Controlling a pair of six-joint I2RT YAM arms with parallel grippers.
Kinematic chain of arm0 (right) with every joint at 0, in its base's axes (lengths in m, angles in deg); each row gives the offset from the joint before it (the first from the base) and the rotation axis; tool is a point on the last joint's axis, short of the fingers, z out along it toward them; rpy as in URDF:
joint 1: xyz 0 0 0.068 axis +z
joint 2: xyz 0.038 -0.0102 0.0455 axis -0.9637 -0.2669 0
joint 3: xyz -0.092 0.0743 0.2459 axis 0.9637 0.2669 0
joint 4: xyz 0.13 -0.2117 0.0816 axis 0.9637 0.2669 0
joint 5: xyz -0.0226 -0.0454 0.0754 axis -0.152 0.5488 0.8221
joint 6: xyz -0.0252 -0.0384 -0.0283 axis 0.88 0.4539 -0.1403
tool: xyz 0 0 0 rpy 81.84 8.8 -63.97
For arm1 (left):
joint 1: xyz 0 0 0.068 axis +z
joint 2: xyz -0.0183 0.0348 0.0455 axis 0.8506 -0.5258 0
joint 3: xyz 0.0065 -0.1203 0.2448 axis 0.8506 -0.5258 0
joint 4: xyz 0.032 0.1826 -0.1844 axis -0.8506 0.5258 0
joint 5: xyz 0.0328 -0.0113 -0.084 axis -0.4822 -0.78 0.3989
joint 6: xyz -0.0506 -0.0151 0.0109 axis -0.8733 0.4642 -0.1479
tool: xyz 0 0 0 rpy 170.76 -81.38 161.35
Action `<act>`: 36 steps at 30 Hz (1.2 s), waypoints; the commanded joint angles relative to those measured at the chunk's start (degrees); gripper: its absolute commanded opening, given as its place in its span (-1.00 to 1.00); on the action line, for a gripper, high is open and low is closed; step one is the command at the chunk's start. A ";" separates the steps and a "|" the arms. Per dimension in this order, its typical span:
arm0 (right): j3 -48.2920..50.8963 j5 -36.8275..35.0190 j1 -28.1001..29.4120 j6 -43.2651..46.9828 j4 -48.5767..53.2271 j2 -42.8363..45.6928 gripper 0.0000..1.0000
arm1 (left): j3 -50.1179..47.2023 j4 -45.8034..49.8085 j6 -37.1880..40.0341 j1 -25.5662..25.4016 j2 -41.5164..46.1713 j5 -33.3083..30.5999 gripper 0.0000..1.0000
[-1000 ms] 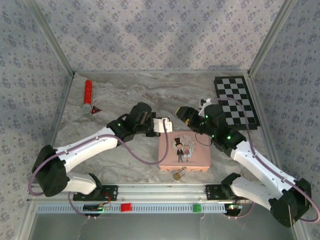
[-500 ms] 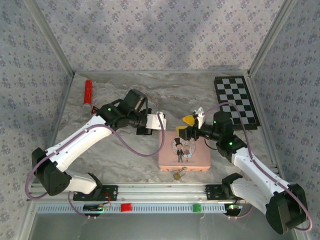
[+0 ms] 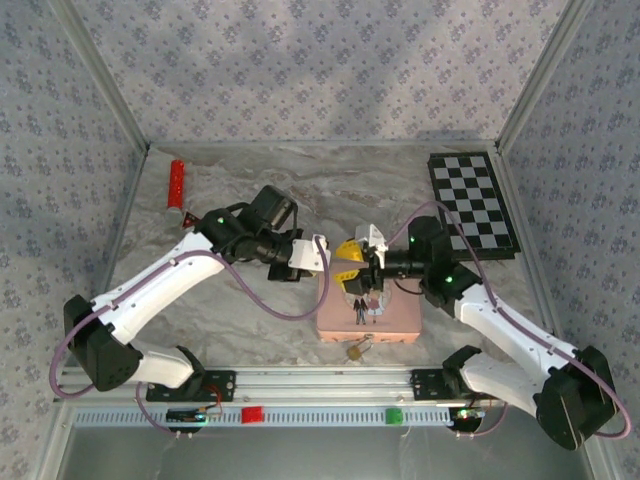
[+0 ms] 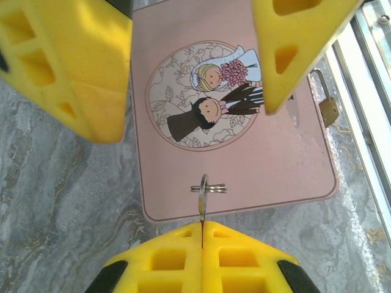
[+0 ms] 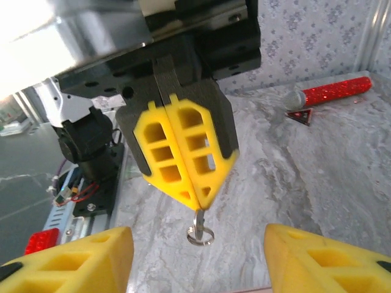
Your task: Unlock the padlock with the key
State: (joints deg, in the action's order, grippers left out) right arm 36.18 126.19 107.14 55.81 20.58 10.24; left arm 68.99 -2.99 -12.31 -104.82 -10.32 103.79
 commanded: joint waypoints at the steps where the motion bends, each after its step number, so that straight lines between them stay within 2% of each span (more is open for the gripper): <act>1: -2.18 1.94 0.98 2.19 1.61 -1.37 0.10 | 1.18 2.52 1.16 -0.95 0.38 0.33 -1.00; 5: -3.46 2.78 1.47 3.38 3.51 -3.96 -0.19 | 1.10 2.59 0.94 -1.57 0.58 -0.38 -1.00; 12: -2.95 2.49 3.32 3.55 2.74 -5.19 -0.31 | 1.36 2.45 0.75 -1.63 0.54 -1.24 -1.00; 36: -2.77 -0.09 3.84 2.67 1.25 -7.04 -0.50 | 1.26 1.24 0.11 -1.71 0.43 -1.73 -1.00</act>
State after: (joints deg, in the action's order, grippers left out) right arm 34.43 126.48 110.49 58.46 22.61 3.20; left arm 68.99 -1.96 -12.35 -106.07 -10.32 100.84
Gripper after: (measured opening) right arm 0.254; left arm 0.061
